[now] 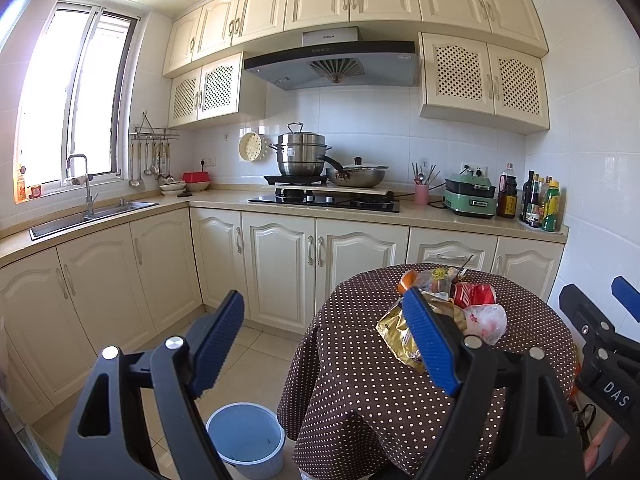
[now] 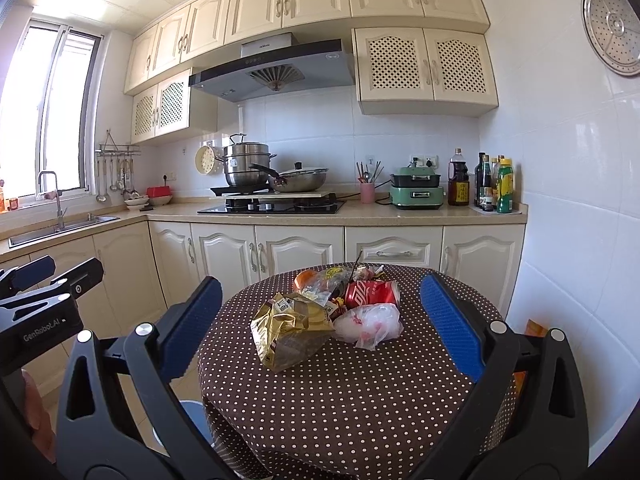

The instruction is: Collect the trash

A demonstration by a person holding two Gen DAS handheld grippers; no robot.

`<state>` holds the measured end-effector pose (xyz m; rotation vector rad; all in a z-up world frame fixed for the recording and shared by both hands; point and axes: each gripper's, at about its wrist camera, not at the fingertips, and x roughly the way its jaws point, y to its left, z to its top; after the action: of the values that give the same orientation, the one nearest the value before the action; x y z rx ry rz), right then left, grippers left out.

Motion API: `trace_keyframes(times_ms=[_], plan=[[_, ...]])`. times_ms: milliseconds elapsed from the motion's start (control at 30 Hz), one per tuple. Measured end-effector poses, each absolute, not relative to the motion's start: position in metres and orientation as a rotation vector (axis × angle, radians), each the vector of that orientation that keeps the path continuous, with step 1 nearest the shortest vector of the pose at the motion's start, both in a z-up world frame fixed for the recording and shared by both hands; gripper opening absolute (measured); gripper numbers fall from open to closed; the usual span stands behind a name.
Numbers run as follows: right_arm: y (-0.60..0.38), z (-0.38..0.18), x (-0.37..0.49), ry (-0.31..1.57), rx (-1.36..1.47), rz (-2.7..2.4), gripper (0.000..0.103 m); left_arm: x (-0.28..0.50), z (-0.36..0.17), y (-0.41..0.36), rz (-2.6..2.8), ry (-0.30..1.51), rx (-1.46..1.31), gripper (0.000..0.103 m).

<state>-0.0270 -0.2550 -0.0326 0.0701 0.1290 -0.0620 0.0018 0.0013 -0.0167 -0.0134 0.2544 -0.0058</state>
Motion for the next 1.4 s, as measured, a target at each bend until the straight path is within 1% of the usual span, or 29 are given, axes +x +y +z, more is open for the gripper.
trace_keyframes(times_ms=[433, 633, 900, 1133, 1400], plan=[[-0.270, -0.046, 0.001, 0.196, 0.068, -0.081, 0.097, 0.033, -0.032, -0.008, -0.008, 0.299, 0.023, 0.080], [-0.292, -0.061, 0.032, 0.266, 0.097, -0.124, 0.097, 0.072, -0.046, -0.020, -0.038, 0.386, 0.040, 0.080], [-0.330, -0.091, 0.079, 0.382, 0.153, -0.183, 0.097, 0.137, -0.085, -0.058, -0.179, 0.552, 0.042, 0.080], [-0.349, -0.112, 0.112, 0.446, 0.196, -0.185, 0.097, 0.184, -0.120, -0.095, -0.251, 0.664, 0.087, 0.080], [-0.364, -0.128, 0.147, 0.512, 0.283, -0.141, 0.097, 0.207, -0.144, -0.123, -0.304, 0.696, 0.142, 0.079]])
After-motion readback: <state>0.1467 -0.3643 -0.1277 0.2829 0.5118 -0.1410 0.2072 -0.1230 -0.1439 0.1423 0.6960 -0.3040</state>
